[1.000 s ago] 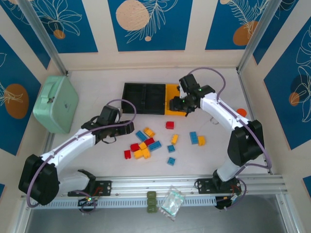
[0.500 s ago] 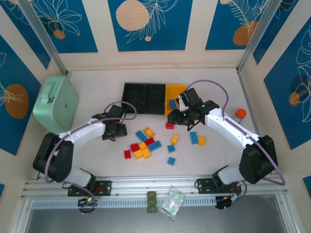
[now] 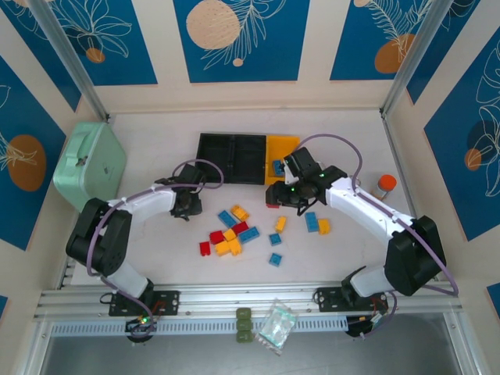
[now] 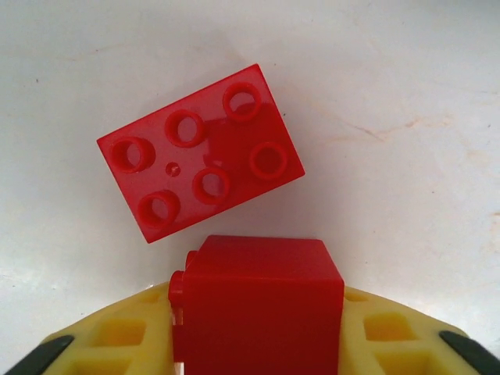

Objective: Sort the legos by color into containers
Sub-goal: Pick up the lego from the middle-left of the table, then place the lego in the container.

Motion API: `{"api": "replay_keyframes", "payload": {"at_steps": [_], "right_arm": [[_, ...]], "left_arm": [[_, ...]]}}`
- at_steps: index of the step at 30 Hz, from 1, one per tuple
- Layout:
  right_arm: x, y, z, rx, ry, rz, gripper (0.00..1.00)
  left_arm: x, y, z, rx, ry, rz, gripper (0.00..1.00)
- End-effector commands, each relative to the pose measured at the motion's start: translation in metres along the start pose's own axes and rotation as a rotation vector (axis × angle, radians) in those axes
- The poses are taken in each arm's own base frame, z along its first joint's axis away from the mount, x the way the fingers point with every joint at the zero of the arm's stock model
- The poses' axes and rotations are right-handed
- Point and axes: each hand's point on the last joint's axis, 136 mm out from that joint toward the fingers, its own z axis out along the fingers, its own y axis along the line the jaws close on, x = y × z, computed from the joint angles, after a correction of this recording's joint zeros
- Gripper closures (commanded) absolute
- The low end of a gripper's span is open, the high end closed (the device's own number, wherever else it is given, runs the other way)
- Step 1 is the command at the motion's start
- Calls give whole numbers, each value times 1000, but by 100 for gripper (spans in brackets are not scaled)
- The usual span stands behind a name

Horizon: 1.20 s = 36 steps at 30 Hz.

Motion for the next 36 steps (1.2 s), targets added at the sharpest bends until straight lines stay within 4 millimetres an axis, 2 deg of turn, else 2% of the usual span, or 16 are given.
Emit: {"api": "replay_keyframes", "payload": {"at_steps": [1,5,10,16,22,26,32,36], "right_arm": [[2,3,6,-11,13,7,49],[-1,4,7,-15,9,-1,49],[-3,5,6,-24,-6,-7,49],[-3,0,3,-38,-31,5,49],[-2,-12,-3,-23,-43,38,49],[4,-20,-9,-11,-63,68,49],[11,-27,-15,-7,-83,113,49],[15,-27,-15,-15,-87,134,49]], "left_arm": [[-7,0,-12,17,-15,5,67],[-7,-5,-31,67,-26,5,70],[-13,-26,-54,163,-36,11,71],[-33,-62,-77,233,-67,60,71],[-59,-112,-92,313,-91,136,72],[-74,-147,-91,346,-91,198,72],[-93,-191,-78,370,-69,268,72],[-105,-208,-64,342,-65,303,71]]}}
